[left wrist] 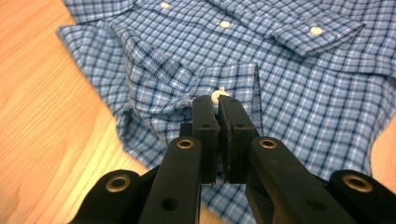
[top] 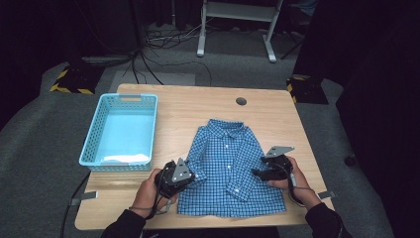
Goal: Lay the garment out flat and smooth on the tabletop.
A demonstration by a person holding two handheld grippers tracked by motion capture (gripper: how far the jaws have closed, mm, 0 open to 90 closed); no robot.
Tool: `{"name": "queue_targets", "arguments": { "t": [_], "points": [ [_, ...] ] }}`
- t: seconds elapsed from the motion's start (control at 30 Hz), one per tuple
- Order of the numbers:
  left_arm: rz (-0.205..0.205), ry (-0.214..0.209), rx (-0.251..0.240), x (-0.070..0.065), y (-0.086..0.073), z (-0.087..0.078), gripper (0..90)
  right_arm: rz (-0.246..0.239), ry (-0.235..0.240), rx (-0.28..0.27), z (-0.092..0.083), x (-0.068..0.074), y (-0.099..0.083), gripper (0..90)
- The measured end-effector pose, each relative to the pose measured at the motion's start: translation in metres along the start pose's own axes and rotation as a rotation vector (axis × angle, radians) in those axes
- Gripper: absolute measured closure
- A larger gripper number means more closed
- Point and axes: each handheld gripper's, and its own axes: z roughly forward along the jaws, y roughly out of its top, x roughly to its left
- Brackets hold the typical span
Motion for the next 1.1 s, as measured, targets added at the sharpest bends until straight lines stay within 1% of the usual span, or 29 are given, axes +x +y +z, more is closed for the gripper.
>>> {"name": "queue_targets", "arguments": {
  "t": [0.57,0.63,0.77,0.93,1.0,1.1],
  "points": [
    [-0.059,0.046,-0.003,0.016,-0.025,-0.02,85.6,0.0,0.001,0.0,0.0,0.0,0.0,33.1],
    [-0.078,0.048,-0.01,0.018,-0.029,-0.022,85.6,0.0,0.0,-0.002,0.0,0.0,0.0,33.1],
    [-0.099,0.057,-0.007,0.022,-0.037,-0.027,85.6,0.002,0.0,-0.001,0.0,0.0,0.0,33.1],
    [-0.119,0.071,0.002,0.025,-0.047,-0.031,85.6,0.005,0.001,-0.001,0.0,0.0,0.0,33.0],
    [-0.118,0.074,0.001,0.027,-0.048,-0.032,85.5,0.005,0.001,0.0,0.0,0.0,0.0,33.0],
    [-0.134,0.081,-0.004,0.029,-0.054,-0.036,85.5,0.003,0.0,0.0,0.0,0.0,0.0,33.0]
  ]
}}
